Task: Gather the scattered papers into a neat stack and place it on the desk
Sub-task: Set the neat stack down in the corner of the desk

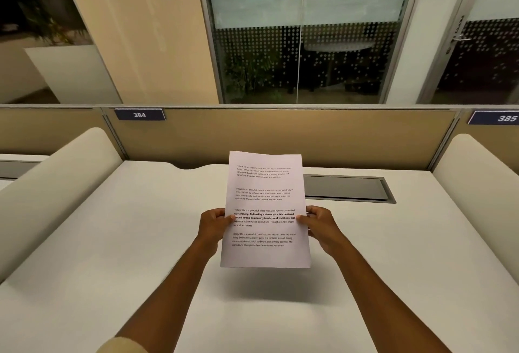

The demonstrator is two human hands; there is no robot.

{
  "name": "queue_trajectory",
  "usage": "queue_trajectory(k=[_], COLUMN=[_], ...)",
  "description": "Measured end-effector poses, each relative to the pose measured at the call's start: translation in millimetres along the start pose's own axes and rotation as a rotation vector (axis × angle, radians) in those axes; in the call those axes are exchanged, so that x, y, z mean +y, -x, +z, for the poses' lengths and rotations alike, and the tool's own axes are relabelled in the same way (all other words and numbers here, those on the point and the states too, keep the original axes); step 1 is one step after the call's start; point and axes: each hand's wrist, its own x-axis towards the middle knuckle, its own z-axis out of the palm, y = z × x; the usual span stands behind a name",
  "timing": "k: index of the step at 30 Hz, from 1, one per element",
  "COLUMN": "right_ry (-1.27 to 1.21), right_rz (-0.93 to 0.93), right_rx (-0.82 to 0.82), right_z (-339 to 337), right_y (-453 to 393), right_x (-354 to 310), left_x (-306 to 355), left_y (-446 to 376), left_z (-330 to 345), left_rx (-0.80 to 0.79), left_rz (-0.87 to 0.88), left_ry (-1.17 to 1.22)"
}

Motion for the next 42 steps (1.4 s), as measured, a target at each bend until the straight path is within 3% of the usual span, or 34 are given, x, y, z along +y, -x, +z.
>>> queue_trajectory(k=[9, 21, 32, 42], right_ry=[0.054, 0.054, 0.105, 0.233], right_rz=[0.054, 0.126, 0.174, 0.147], right_rx=[0.040, 0.065, 0.090, 0.111], right_z=[76.8, 254.6, 403.9, 499.6], right_y=[-23.2, -72.2, -132.9, -198.4], right_x=[-2.5, 3.0, 2.6, 7.8], left_x=[-11.2, -19.9, -28.1, -43.6], left_y=[-48.2, -144.7, -235.4, -312.7], left_z=[-69.3, -226.5, -347.6, -416.6], left_rx=[-0.024, -0.046, 0.025, 0.115], left_rz=[-0.007, 0.000, -0.036, -0.100], left_ry=[-0.081, -0.223, -0.301, -0.382])
